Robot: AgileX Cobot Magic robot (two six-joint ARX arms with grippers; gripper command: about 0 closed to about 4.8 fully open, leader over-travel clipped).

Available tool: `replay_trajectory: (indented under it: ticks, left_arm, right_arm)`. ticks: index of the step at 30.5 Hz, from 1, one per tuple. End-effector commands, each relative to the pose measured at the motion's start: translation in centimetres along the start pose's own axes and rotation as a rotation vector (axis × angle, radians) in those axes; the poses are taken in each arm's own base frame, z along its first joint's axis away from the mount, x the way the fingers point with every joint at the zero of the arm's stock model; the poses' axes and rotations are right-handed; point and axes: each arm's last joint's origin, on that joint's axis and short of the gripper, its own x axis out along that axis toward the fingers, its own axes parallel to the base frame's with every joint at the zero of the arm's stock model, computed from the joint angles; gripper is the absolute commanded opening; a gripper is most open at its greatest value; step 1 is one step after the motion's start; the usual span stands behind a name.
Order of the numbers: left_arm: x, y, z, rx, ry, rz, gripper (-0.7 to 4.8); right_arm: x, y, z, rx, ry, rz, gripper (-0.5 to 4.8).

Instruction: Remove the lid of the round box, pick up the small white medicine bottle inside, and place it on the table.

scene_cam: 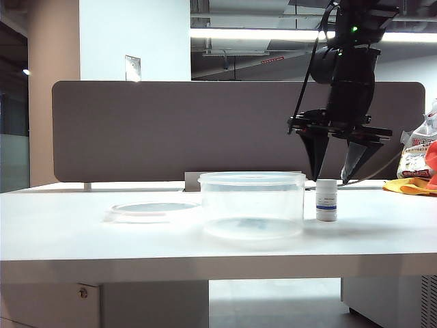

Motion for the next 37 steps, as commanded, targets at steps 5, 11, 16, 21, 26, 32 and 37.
replay_trajectory:
  ticks: [5, 11, 16, 21, 26, 32, 37]
  left_arm:
    - [-0.2, 0.5, 0.2, 0.029, -0.001, 0.127, -0.06]
    - [-0.4, 3.1, -0.4, -0.052, -0.002, 0.219, -0.06]
    - [-0.6, 6.1, -2.1, -0.179, -0.056, 0.137, -0.06]
    - [-1.1, 7.2, -4.4, -0.244, -0.045, 0.165, -0.06]
    - [-2.1, 7.4, -6.5, -0.304, -0.108, 0.297, -0.06]
    - [-3.1, 5.7, -9.3, -0.326, -0.188, 0.397, -0.06]
    - [-3.5, 4.1, -12.0, -0.365, -0.244, 0.440, -0.06]
  right_arm:
    - [-1.6, -0.1, 0.6, -0.015, -0.065, -0.114, 2.78]
    - [-5.3, 0.1, 0.6, -0.039, -0.158, -0.166, 2.61]
    - [-9.1, 0.5, 0.1, -0.012, -0.261, -0.140, 2.61]
    - [-12.3, 0.7, -1.7, 0.009, -0.316, -0.123, 2.47]
    - [-13.9, 1.0, -5.0, 0.007, -0.354, -0.089, 2.07]
    - [-14.0, 1.5, -11.2, 0.029, -0.466, -0.027, 2.07]
    - [-12.8, 1.4, -17.7, 0.067, -0.568, 0.022, 1.95]
